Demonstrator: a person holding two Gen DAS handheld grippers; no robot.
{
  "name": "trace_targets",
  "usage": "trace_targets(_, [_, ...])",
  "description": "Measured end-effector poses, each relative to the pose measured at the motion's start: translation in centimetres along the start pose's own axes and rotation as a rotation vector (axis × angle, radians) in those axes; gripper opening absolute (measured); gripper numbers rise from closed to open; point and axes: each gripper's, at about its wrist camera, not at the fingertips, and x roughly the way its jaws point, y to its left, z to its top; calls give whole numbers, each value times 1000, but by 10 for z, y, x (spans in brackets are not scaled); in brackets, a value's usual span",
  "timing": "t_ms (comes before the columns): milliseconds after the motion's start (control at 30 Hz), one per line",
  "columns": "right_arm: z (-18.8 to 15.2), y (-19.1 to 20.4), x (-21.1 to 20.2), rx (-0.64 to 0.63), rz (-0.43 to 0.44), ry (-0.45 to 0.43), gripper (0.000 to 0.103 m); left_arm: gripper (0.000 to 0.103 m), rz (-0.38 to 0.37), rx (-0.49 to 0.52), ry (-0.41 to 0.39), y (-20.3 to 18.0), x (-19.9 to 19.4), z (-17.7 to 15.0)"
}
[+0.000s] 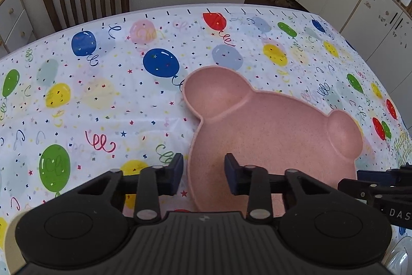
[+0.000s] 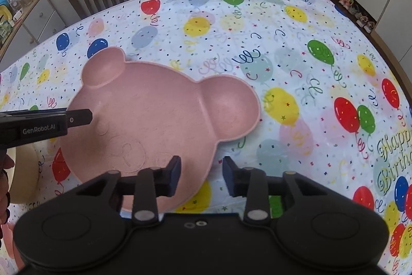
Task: Organize plates and bowls
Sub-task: 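Close both grippers on the rim of the pink bear-shaped plate, then lift the pink bear plate with both grippers and carry it to the white plates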
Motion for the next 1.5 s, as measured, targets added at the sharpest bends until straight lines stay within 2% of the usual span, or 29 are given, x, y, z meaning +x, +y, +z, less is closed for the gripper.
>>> trace_targets(67, [0,0,2,4,6,5,18,25,2,-1,3,0,0,1])
trace_targets(233, [-1,-2,1,-1,-10,4,9,18,13,0,10,2,-2,0])
trace_targets(633, [-15,-11,-28,-37,-15,-31,9,16,-30,21,16,-13,-28,-15])
trace_targets(933, [-37,-28,-71,-65,16,-53,9,16,-60,48,-3,-37,-70,-33])
trace_targets(1233, [-68,-62,-119,-125,62,-70,9,16,-60,64,-30,-87,-125,-72])
trace_targets(1500, [-107,-109,-145,-172,96,-61,9,16,-65,15,-27,-139,-147,-120])
